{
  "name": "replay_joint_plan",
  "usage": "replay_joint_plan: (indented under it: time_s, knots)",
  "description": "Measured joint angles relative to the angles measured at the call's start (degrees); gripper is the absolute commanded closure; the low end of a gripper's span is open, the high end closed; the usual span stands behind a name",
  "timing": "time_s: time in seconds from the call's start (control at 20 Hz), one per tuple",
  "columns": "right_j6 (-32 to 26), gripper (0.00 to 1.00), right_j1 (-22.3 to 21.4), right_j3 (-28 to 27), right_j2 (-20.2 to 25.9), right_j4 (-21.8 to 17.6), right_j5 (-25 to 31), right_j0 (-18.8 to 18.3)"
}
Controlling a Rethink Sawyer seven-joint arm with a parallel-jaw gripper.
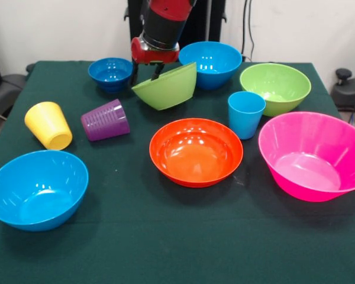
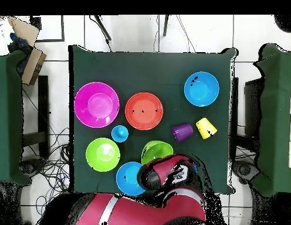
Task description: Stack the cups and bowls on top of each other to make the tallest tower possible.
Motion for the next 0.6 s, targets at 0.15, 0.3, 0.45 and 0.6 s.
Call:
replay_joint_plan:
  time_s: [0.15, 0.3, 0.45, 0.6]
  knots:
    - [0.00, 0.00, -0.10, 0.00, 0.00, 0.00, 0.00, 0.00]
    - [0.00, 0.00, -0.32, 0.01, 0.00, -0.01, 0.01, 0.00]
    - [0.00, 0.00, -1.01, 0.01, 0.01, 0.00, 0.04, -0.02]
    - [0.00, 0.00, -1.63, 0.02, 0.12, 0.11, 0.21, -0.13]
